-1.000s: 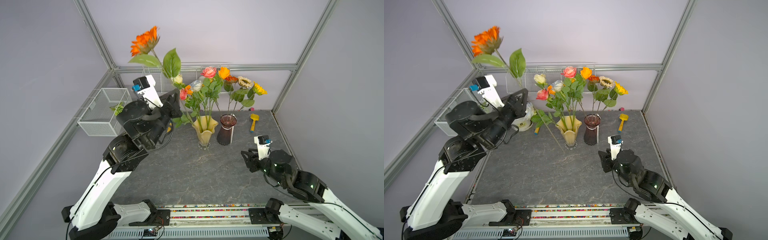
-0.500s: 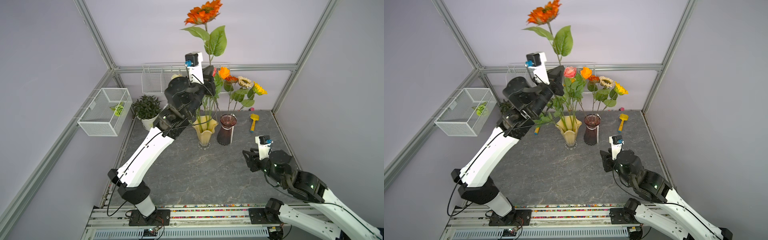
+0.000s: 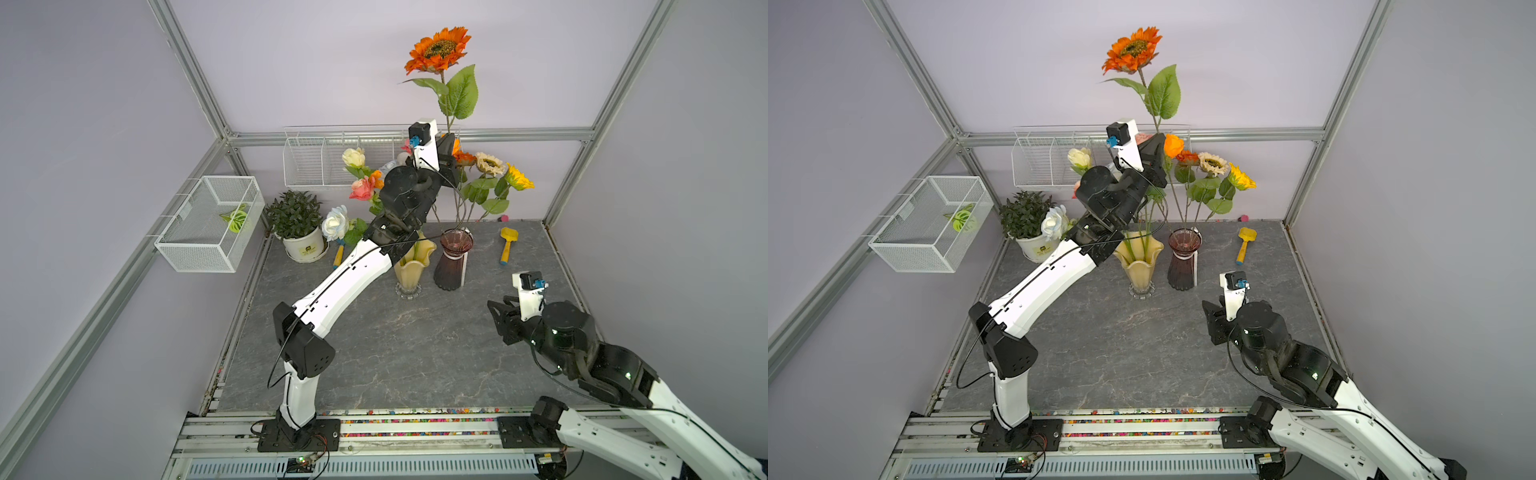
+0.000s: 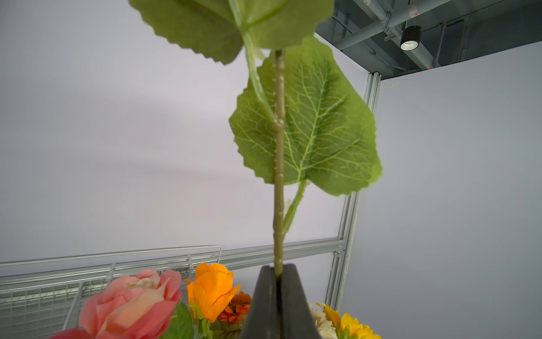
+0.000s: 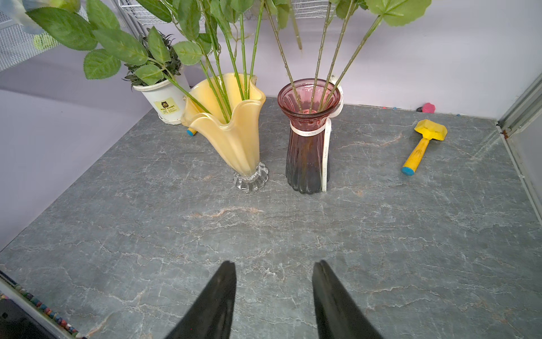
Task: Arrange the flowers in different vases according to their variety
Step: Insert the flower into the vase.
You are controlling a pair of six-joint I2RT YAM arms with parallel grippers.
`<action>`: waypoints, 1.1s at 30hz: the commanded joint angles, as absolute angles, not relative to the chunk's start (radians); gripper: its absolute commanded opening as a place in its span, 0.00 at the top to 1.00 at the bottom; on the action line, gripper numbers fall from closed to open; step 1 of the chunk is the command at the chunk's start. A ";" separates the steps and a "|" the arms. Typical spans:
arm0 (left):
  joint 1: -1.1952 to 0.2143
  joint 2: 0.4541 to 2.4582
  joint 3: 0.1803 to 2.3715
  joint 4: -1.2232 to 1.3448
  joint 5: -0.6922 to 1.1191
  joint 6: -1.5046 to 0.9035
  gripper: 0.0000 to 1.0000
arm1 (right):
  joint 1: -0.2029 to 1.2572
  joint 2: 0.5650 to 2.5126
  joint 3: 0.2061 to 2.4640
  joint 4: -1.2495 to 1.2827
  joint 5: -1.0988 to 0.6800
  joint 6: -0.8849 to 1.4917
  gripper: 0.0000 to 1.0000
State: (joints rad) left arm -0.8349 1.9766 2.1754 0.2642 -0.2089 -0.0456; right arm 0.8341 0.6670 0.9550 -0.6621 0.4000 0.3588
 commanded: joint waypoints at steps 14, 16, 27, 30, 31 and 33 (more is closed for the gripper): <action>-0.828 2.089 2.033 0.428 -0.242 -0.075 1.00 | 0.773 0.679 1.033 -0.685 0.341 0.299 0.52; -0.830 2.088 1.988 0.438 -0.252 -0.082 1.00 | 0.771 0.685 1.060 -0.693 0.312 0.285 0.52; -0.880 2.058 1.723 0.495 -0.303 -0.109 1.00 | 0.771 0.704 1.114 -0.707 0.265 0.262 0.52; -0.901 2.036 1.673 0.495 -0.300 -0.110 0.94 | 0.770 0.710 1.112 -0.707 0.260 0.264 0.51; -0.907 2.026 1.660 0.495 -0.300 -0.109 0.85 | 0.770 0.712 1.112 -0.706 0.258 0.264 0.51; -0.920 2.003 1.632 0.493 -0.306 -0.107 0.53 | 0.771 0.717 1.113 -0.704 0.254 0.262 0.51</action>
